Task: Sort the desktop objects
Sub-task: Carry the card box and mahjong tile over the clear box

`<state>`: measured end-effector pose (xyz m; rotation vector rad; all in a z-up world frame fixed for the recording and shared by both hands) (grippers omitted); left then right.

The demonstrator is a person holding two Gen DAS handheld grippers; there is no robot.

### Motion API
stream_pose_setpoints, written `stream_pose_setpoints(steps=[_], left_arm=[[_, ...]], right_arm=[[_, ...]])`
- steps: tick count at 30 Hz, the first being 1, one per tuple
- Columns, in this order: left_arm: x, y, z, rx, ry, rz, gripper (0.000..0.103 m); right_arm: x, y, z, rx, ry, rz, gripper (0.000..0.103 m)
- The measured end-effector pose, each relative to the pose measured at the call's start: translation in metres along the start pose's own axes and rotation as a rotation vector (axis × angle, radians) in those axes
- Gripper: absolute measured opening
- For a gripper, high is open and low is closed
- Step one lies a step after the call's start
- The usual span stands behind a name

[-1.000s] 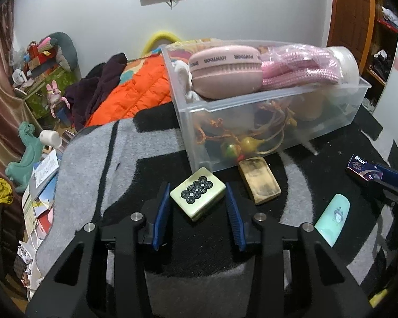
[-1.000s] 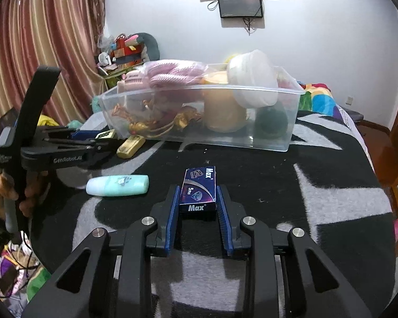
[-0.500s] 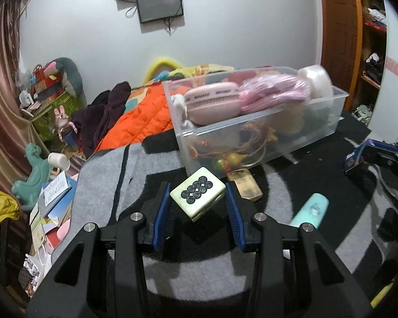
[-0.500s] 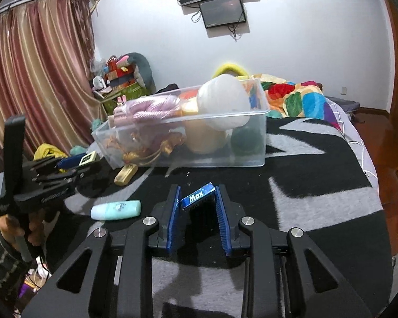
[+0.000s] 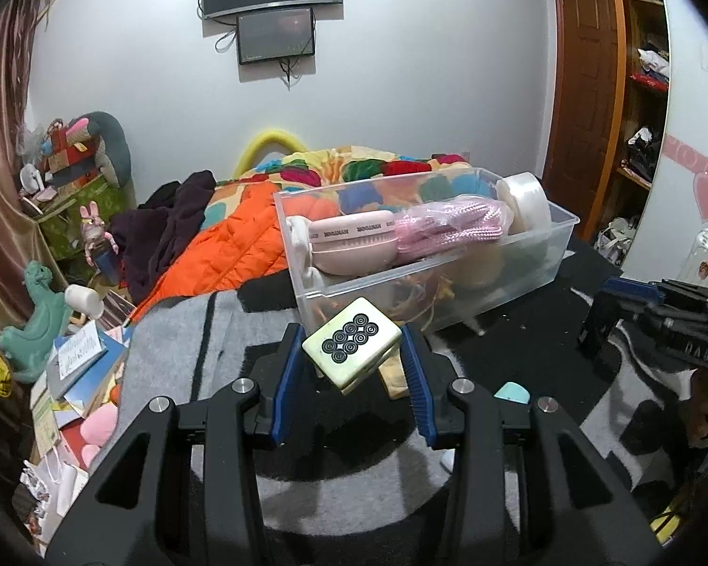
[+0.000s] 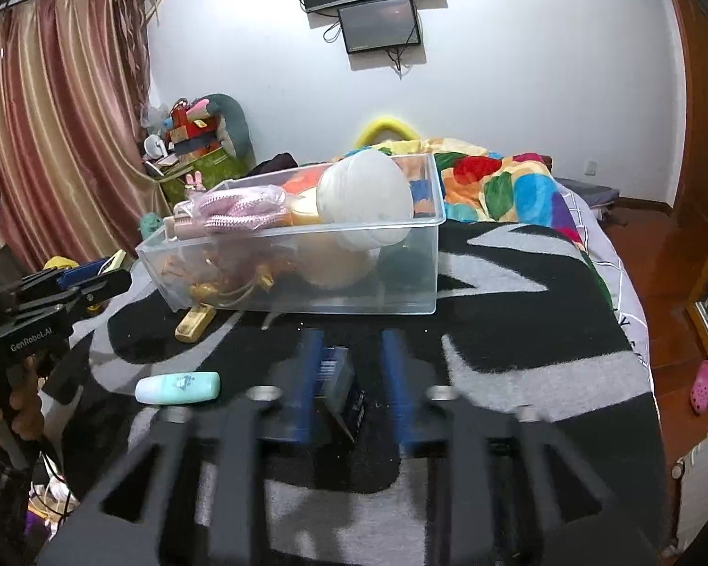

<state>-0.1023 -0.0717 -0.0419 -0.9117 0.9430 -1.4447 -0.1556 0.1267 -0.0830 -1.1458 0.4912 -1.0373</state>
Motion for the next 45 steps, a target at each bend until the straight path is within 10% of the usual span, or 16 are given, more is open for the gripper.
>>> stream_pose_setpoints(steps=[19, 45], left_arm=[[0.007, -0.019, 0.001, -0.039, 0.015, 0.040, 0.041], [0.013, -0.029, -0.066, 0.055, 0.045, 0.067, 0.041]], right_arm=[[0.003, 0.028, -0.018, 0.084, 0.011, 0.025, 0.045], [-0.017, -0.067, -0.035, -0.091, 0.041, -0.017, 0.045]])
Point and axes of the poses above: each gripper's, at about its wrist camera, not at the fingertips, and z roughly against the way its jaws point, x to its left, y to its underside, the point moved 3 cm from there along -z, roughly the way its jaws point, and after that the axes turned 14 degrees about -x, right-handed, at the moved point
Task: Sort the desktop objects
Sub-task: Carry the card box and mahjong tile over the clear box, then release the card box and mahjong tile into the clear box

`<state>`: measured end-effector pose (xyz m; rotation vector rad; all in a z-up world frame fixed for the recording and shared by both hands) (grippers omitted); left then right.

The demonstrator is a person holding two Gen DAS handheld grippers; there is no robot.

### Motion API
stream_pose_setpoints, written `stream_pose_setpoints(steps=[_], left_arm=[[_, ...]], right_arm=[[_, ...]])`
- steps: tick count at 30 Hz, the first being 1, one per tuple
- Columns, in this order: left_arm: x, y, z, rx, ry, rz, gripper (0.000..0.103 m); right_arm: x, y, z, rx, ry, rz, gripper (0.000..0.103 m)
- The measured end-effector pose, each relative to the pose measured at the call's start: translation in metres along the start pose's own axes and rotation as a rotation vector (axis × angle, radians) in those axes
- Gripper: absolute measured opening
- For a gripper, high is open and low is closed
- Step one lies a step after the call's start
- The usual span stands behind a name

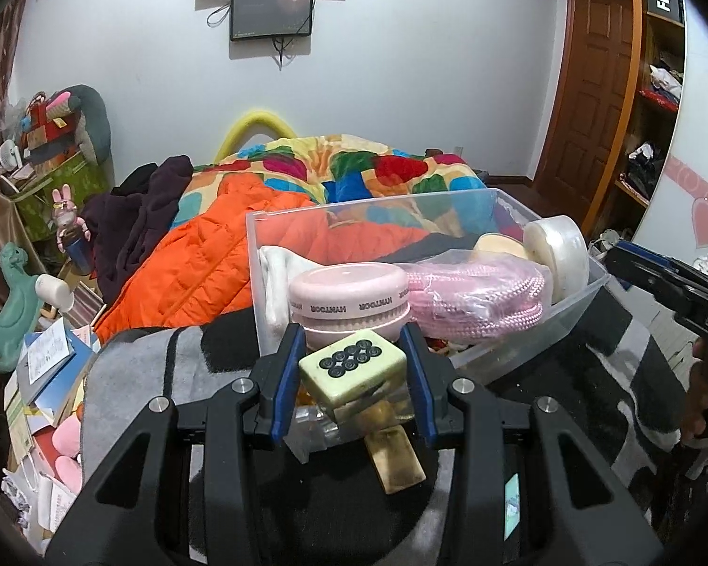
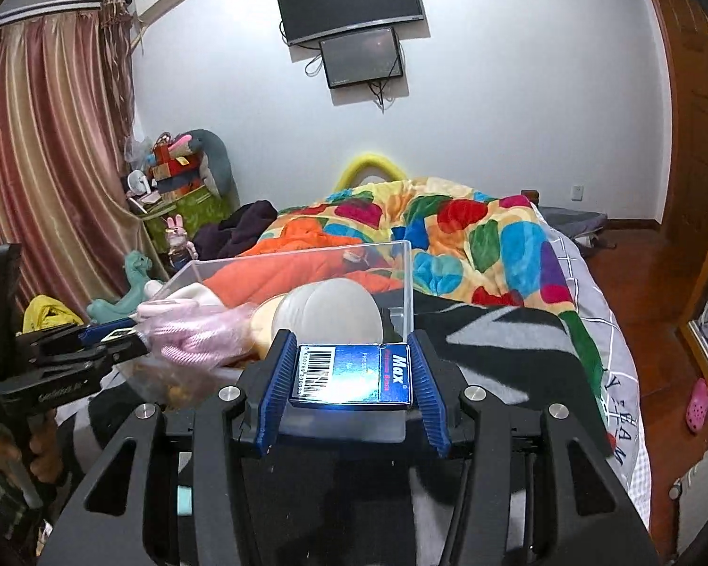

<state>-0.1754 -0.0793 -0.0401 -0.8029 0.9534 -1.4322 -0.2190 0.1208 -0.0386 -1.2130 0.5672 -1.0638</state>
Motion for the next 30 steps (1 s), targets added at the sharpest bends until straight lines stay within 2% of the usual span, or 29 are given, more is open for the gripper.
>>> stream_pose_setpoints(steps=[16, 26, 28, 30], left_arm=[[-0.002, 0.001, -0.008, -0.038, -0.008, -0.021, 0.041], [-0.004, 0.002, -0.003, -0.055, -0.015, -0.007, 0.041], [-0.003, 0.002, -0.001, -0.056, -0.017, -0.001, 0.041], [-0.002, 0.002, 0.000, -0.055, -0.019, 0.004, 0.041]], right_arm=[[0.019, 0.010, -0.035, 0.057, -0.038, 0.038, 0.045], [0.015, 0.012, -0.027, 0.042, -0.026, 0.032, 0.046], [0.016, 0.012, -0.024, 0.039, -0.028, 0.036, 0.048], [0.018, 0.012, -0.022, 0.035, -0.022, 0.045, 0.056]])
Point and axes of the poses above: each gripper's, at about its wrist camera, not at the fingertips, and z roughly against the way its jaws point, x to its left, y to its underside, the point moved 3 cm from there along -z, roughly the way its jaws point, and after that the axes turned 14 degrees about -x, right-handed, at the moved point
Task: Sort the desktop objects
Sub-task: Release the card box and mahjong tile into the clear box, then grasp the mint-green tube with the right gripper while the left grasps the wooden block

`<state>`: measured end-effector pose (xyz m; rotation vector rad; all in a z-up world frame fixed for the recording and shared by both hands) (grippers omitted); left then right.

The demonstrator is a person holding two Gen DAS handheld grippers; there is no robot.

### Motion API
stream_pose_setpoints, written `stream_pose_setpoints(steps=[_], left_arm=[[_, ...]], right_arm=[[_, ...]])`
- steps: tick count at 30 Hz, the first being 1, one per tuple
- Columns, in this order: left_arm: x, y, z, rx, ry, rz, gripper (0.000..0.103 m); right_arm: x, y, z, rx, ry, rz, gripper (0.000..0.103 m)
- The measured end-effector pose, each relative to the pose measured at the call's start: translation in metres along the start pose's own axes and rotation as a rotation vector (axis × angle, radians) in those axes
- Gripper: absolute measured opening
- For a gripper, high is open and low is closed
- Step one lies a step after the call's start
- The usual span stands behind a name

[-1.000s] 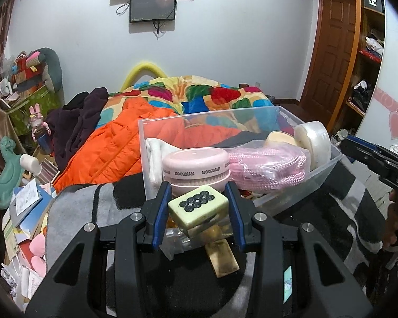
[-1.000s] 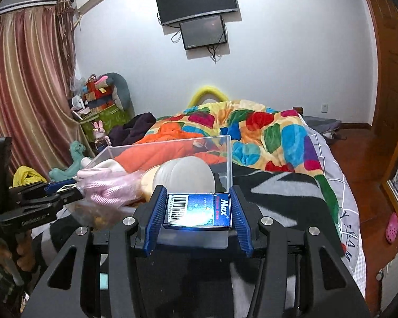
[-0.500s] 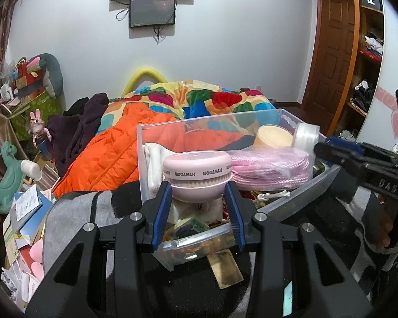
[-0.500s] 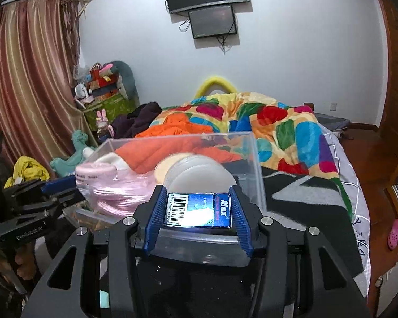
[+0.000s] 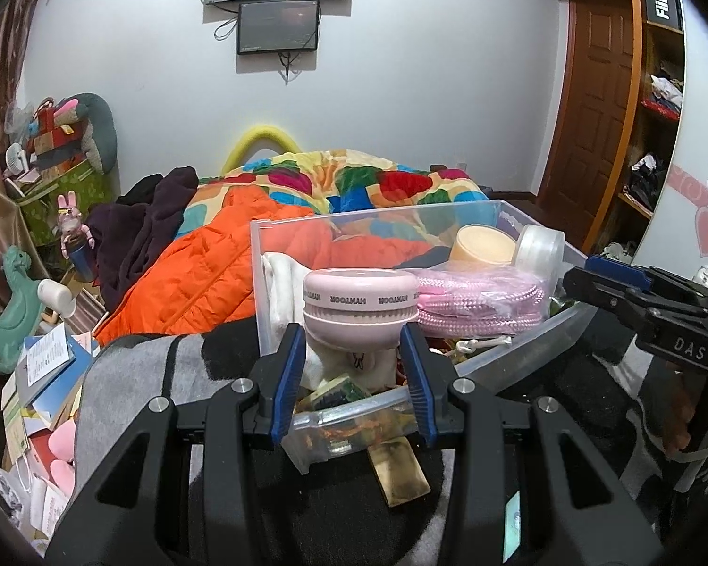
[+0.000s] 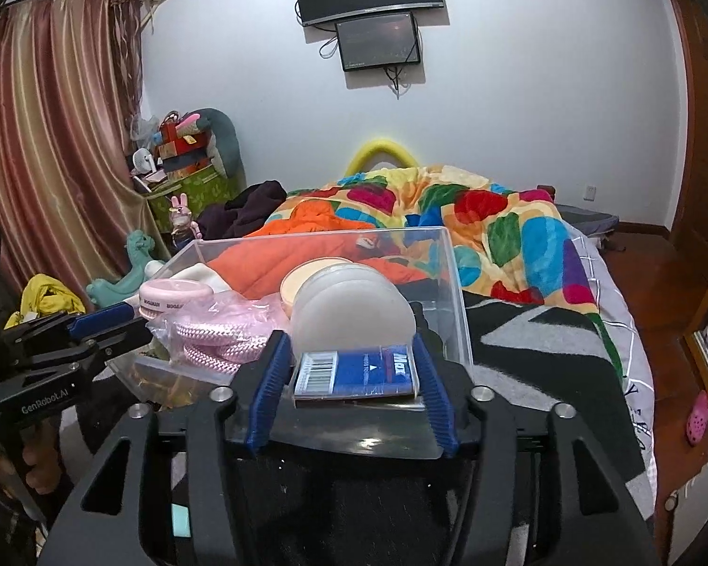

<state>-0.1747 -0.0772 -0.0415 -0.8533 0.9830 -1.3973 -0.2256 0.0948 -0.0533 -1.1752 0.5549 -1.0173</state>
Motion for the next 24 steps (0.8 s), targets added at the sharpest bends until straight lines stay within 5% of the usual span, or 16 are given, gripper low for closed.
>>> stream_pose_setpoints(steps=[11, 15, 24], left_arm=[[-0.006, -0.007, 0.025, -0.030, -0.008, -0.037, 0.046], [-0.008, -0.004, 0.034, -0.036, -0.011, -0.044, 0.050], [-0.001, 0.011, 0.045, -0.009, -0.030, -0.037, 0.056]], right_arm=[[-0.003, 0.001, 0.017, -0.019, 0.000, -0.025, 0.057], [0.001, 0.004, 0.026, -0.019, -0.017, -0.024, 0.070], [0.027, 0.026, 0.038, 0.020, -0.072, 0.009, 0.072]])
Point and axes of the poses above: each gripper's, at about its wrist camera, not at the fingertips, and z roughly against the way its jaws point, x to its left, y to its underside, the point moved 3 cm from there along -z, roughly the way its jaws point, and after that the axes turned 14 degrees about -x, right-handed, at the moved point
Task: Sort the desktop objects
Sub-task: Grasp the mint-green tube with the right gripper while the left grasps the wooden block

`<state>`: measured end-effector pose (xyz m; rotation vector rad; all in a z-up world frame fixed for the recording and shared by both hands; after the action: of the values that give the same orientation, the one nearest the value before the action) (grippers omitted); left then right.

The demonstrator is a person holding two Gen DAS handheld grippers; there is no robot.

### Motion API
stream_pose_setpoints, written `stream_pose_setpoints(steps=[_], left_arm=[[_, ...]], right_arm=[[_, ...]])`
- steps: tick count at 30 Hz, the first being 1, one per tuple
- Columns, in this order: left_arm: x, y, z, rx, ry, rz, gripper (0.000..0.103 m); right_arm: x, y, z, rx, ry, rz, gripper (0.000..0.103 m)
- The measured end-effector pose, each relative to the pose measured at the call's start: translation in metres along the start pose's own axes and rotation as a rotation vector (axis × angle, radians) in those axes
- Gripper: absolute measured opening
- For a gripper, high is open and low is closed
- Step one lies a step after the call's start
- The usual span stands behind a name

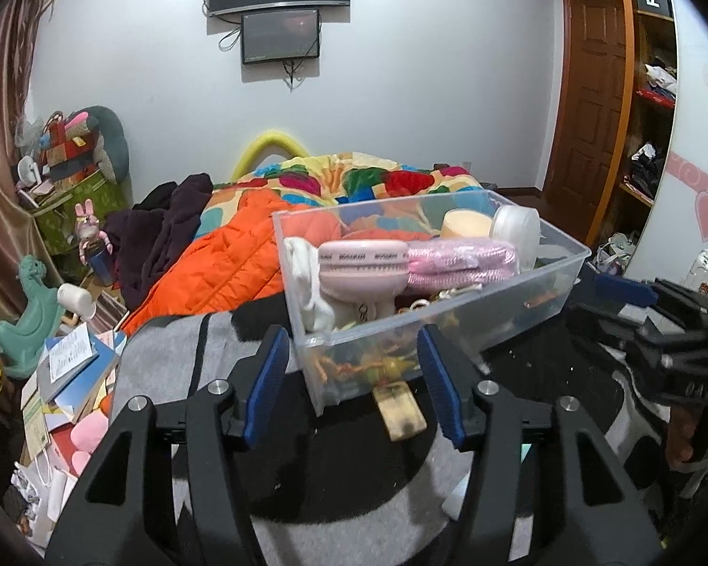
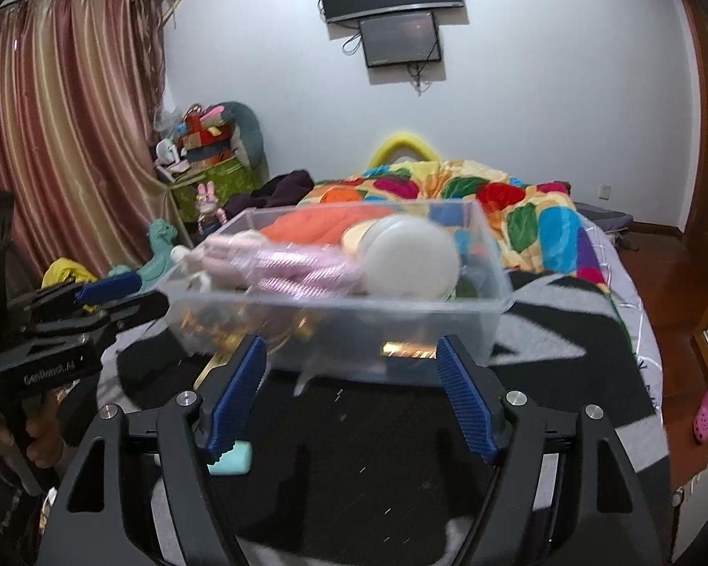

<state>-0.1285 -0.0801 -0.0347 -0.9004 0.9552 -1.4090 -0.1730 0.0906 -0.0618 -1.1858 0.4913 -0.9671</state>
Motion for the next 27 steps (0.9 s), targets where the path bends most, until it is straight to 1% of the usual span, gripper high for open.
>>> stream_pose_setpoints(steps=[4, 6, 10, 12, 15, 20, 22, 24, 27], left_arm=[[0.003, 0.010, 0.005, 0.022, 0.009, 0.016, 0.058], [0.005, 0.016, 0.008, 0.042, 0.014, 0.033, 0.068], [0.013, 0.027, 0.018, 0.053, 0.032, 0.081, 0.070], [0.016, 0.031, 0.022, 0.054, 0.030, 0.094, 0.073], [0.022, 0.038, 0.025, 0.066, 0.027, 0.113, 0.073], [0.030, 0.045, 0.027, 0.089, 0.038, 0.143, 0.073], [0.028, 0.045, 0.025, 0.092, 0.041, 0.142, 0.073], [0.026, 0.044, 0.024, 0.090, 0.045, 0.139, 0.073], [0.018, 0.042, 0.020, 0.098, 0.057, 0.125, 0.073]], right_arm=[[0.015, 0.015, -0.001, 0.043, -0.020, 0.014, 0.072], [0.024, 0.022, -0.003, 0.076, -0.055, 0.006, 0.072], [0.044, 0.040, -0.004, 0.134, -0.134, 0.006, 0.072], [0.054, 0.049, -0.008, 0.157, -0.149, 0.022, 0.072], [0.069, 0.061, -0.015, 0.204, -0.153, 0.054, 0.072], [0.087, 0.068, -0.019, 0.204, -0.154, 0.098, 0.072], [0.094, 0.070, -0.023, 0.212, -0.137, 0.123, 0.075], [0.098, 0.072, -0.023, 0.200, -0.131, 0.143, 0.074], [0.098, 0.074, -0.022, 0.192, -0.134, 0.143, 0.071]])
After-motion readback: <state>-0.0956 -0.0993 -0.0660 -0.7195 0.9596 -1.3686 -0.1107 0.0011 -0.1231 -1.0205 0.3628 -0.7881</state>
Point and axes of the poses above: each gripper's, at about its wrist camera, not at the fingertips, and z roughly against the way its jaws point, x to its left, y to its underside, the point moved 3 cm from there along -z, roughly the way its jaws point, and after that the axes turned 14 degrees about -x, right-handed, at the moved point
